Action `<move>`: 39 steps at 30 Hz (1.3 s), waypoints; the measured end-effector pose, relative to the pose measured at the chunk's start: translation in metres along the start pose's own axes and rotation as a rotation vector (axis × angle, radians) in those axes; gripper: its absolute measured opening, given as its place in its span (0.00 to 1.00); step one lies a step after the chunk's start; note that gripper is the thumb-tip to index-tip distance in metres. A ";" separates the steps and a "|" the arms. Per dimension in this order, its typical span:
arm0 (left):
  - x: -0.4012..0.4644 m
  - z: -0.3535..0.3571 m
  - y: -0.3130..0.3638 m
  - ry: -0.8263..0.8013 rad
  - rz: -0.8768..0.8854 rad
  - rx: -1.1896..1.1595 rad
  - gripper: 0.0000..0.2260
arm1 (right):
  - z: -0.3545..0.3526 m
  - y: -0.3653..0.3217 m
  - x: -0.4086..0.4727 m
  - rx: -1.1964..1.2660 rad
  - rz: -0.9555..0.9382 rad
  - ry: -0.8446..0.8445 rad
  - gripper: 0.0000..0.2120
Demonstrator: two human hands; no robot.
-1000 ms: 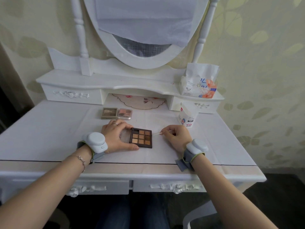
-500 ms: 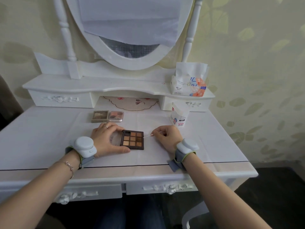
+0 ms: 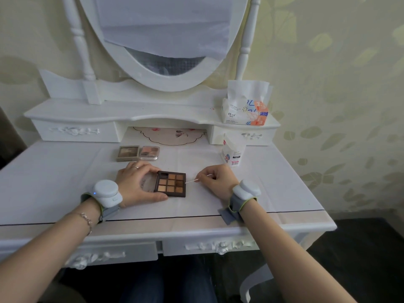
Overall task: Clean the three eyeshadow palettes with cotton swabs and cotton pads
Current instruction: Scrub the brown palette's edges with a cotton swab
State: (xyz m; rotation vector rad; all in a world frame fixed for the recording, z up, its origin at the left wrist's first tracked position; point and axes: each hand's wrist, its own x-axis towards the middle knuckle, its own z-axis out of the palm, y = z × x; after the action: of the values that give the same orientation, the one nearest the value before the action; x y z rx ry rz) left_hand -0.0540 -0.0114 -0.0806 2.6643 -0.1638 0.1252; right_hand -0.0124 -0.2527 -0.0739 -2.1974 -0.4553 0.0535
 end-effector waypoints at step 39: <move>0.000 -0.001 0.001 -0.024 0.010 0.024 0.50 | 0.004 -0.001 -0.003 0.047 0.057 0.027 0.12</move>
State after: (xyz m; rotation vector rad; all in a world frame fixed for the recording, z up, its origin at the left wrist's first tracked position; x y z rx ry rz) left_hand -0.0541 -0.0113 -0.0794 2.6898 -0.1845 0.0995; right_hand -0.0161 -0.2498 -0.0759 -2.1620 -0.3724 0.0648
